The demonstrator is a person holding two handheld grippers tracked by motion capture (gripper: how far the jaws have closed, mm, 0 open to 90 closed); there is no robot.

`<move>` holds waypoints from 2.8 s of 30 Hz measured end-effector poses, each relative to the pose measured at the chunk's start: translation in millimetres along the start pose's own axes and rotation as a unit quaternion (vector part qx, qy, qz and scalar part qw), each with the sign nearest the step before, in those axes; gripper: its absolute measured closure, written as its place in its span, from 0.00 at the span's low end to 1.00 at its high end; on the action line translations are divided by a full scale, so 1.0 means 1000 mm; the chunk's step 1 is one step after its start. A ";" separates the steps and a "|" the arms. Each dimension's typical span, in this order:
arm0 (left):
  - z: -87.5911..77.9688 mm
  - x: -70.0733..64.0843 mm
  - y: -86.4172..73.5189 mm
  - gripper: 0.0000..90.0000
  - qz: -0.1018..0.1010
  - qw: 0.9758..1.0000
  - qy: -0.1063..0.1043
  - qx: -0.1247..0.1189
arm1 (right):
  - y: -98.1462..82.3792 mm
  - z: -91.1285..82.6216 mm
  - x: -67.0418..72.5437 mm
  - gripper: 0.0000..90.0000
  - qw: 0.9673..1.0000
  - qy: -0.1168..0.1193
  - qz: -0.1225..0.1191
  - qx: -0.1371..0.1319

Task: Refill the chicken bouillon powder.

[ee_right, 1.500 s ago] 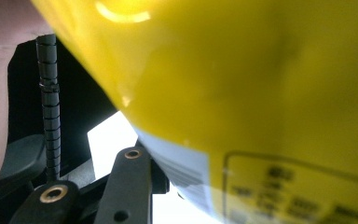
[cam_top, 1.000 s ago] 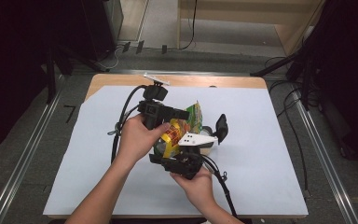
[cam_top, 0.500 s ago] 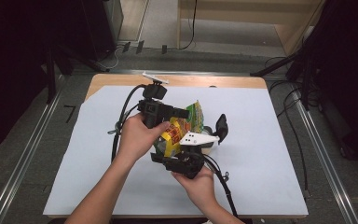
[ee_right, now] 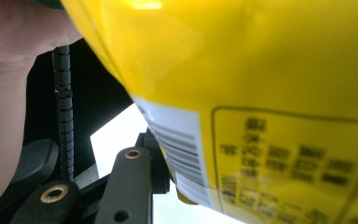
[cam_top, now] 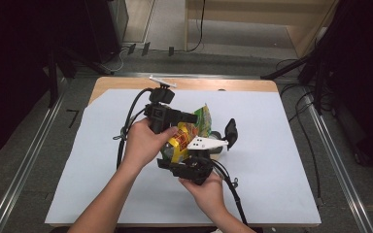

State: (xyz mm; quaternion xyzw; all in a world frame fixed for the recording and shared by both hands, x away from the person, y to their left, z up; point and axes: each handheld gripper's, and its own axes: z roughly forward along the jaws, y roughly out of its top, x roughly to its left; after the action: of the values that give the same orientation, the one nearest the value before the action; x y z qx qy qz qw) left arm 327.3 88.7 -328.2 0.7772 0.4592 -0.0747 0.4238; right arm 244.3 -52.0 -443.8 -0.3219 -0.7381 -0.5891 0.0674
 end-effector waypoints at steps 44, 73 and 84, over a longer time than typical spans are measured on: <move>0.001 -0.001 -0.002 0.91 0.000 1.000 0.003 0.003 | -0.004 0.002 0.000 0.78 1.000 0.004 0.004 0.001; -0.002 -0.004 0.002 0.90 -0.006 1.000 -0.007 0.017 | 0.001 0.000 0.004 0.78 1.000 0.019 0.018 0.000; 0.007 -0.006 0.016 0.90 -0.004 0.999 0.004 0.049 | 0.006 -0.003 0.002 0.76 1.000 0.006 0.020 -0.003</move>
State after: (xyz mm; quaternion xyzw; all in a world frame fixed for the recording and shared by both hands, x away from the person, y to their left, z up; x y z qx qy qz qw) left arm 338.2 76.2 -320.4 0.7955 0.4599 -0.0956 0.3828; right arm 244.8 -53.1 -437.1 -0.3332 -0.7296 -0.5914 0.0827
